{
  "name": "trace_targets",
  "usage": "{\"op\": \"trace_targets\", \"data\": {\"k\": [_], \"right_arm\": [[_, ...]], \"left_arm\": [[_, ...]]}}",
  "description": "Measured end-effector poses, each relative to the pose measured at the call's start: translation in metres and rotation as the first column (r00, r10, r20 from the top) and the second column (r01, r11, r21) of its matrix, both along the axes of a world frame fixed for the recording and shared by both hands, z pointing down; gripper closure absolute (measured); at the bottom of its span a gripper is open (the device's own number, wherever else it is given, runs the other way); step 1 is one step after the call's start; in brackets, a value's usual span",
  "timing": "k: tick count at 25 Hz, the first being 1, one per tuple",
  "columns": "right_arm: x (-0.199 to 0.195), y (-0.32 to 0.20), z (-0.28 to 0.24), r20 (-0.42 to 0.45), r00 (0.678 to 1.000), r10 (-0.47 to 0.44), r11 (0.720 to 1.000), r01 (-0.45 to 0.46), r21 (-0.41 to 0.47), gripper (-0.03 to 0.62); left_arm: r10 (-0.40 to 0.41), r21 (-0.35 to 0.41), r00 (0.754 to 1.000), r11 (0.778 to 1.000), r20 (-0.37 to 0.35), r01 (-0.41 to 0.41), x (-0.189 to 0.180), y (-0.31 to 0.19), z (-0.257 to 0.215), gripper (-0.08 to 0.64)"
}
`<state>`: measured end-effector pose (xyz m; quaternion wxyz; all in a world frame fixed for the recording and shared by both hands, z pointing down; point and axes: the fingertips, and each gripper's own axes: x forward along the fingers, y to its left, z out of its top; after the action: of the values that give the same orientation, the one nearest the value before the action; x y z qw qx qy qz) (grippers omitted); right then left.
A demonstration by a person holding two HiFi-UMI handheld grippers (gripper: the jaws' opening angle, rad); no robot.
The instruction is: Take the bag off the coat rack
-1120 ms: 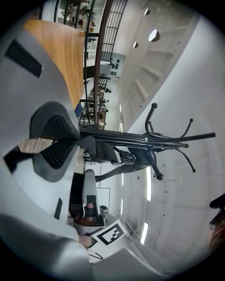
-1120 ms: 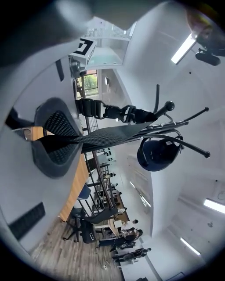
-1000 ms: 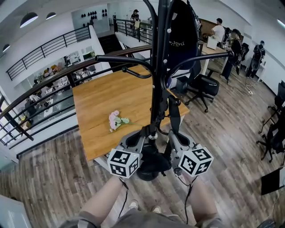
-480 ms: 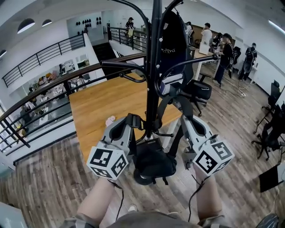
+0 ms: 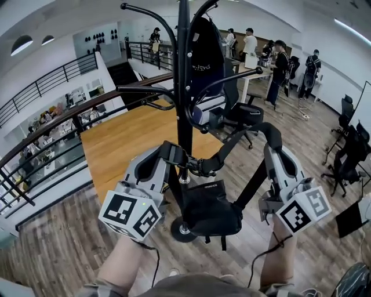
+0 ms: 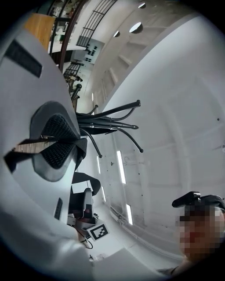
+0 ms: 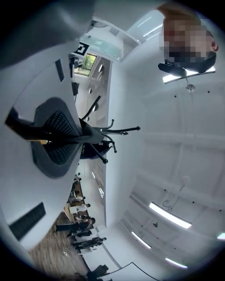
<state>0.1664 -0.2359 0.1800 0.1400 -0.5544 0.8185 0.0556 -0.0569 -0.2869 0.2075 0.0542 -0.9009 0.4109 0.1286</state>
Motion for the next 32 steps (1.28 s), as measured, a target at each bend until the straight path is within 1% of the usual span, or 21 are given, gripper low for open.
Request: {"op": "trace_targets", "data": {"k": [3, 6, 10, 13, 17, 22, 24, 27, 32], "right_arm": [[0.023, 0.013, 0.013, -0.021, 0.998, 0.053, 0.998, -0.054, -0.029, 0.561], [0.044, 0.031, 0.028, -0.030, 0.991, 0.129, 0.989, -0.131, -0.069, 0.561], [0.073, 0.055, 0.050, -0.033, 0.976, 0.216, 0.968, -0.218, -0.126, 0.561], [0.091, 0.075, 0.064, -0.028, 0.962, 0.272, 0.949, -0.273, -0.160, 0.561], [0.112, 0.106, 0.090, -0.041, 0.935, 0.351, 0.913, -0.352, -0.208, 0.561], [0.132, 0.140, 0.131, -0.051, 0.899, 0.435, 0.863, -0.433, -0.261, 0.561], [0.138, 0.148, 0.137, -0.069, 0.884, 0.463, 0.840, -0.462, -0.285, 0.561], [0.144, 0.161, 0.148, -0.098, 0.868, 0.487, 0.812, -0.491, -0.316, 0.561], [0.155, 0.184, 0.183, -0.099, 0.847, 0.522, 0.765, -0.517, -0.384, 0.561]], "left_arm": [[0.045, -0.013, 0.999, 0.999, 0.009, -0.045, 0.022, 0.002, 0.009, 0.544], [0.120, -0.034, 0.992, 0.992, 0.032, -0.119, 0.049, 0.000, 0.018, 0.545], [0.216, -0.065, 0.975, 0.975, 0.056, -0.213, 0.090, 0.000, 0.033, 0.545], [0.290, -0.092, 0.955, 0.954, 0.064, -0.284, 0.122, 0.005, 0.045, 0.545], [0.381, -0.125, 0.922, 0.920, 0.072, -0.371, 0.161, 0.018, 0.069, 0.544], [0.486, -0.175, 0.869, 0.867, 0.095, -0.466, 0.204, 0.035, 0.109, 0.543], [0.510, -0.201, 0.853, 0.852, 0.114, -0.483, 0.215, 0.039, 0.115, 0.545], [0.530, -0.233, 0.834, 0.839, 0.152, -0.491, 0.226, 0.048, 0.127, 0.545], [0.561, -0.297, 0.809, 0.813, 0.173, -0.500, 0.241, 0.058, 0.161, 0.545]]}}
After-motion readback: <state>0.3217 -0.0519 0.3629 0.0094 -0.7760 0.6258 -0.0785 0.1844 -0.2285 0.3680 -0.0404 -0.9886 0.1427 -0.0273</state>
